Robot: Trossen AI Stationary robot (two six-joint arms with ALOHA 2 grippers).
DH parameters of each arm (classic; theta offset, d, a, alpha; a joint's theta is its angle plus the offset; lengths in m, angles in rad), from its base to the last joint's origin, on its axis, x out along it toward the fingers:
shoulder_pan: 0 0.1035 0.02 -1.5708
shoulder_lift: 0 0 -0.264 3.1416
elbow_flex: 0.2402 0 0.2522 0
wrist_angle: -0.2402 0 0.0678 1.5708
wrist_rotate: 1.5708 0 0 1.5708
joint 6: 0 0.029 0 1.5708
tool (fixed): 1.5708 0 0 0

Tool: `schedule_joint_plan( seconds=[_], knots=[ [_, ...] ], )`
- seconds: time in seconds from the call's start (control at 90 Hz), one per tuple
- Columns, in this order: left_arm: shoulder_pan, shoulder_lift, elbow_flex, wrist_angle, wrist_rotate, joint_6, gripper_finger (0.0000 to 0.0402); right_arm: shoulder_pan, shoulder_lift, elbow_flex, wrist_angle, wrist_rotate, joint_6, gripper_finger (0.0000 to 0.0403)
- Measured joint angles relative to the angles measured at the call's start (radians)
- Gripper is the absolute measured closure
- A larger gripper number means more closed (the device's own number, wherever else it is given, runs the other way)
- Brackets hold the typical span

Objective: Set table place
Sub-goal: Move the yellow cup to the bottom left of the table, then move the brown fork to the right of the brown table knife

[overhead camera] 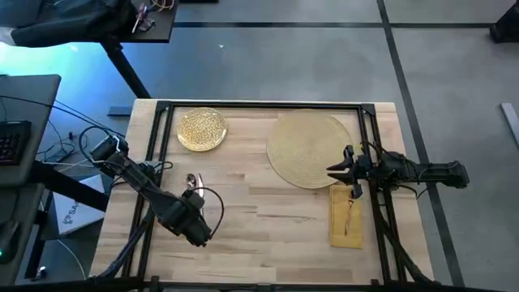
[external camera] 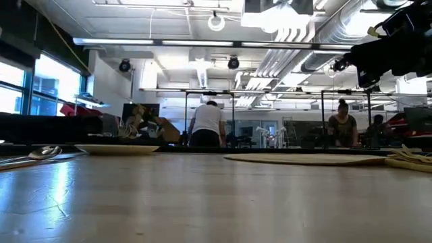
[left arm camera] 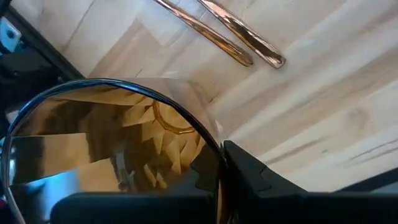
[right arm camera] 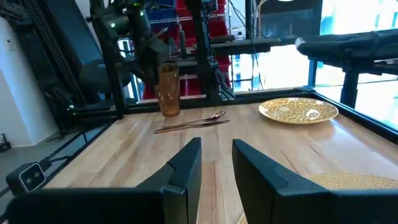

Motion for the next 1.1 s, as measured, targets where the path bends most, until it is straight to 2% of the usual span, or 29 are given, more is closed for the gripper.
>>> schedule_joint_plan(
  seconds=[0.156,0.322,0.756,1.1],
  knots=[
    [-0.052,0.000,-0.003,0.043,-0.044,-0.061,0.0401,0.000,0.000,0.000,0.000,0.000,0.000,0.0329],
    [-0.095,0.000,-0.003,0.040,-0.044,-0.137,0.0394,0.000,0.000,0.000,0.000,0.000,0.000,0.0329],
    [-0.156,-0.010,-0.003,0.061,-0.043,-0.246,0.0290,0.000,0.000,0.000,0.000,0.000,0.000,0.0329],
    [-0.153,-0.128,-0.002,0.070,-0.048,-0.288,0.0261,0.000,0.000,0.000,0.000,0.000,0.000,0.0329]
  ],
)
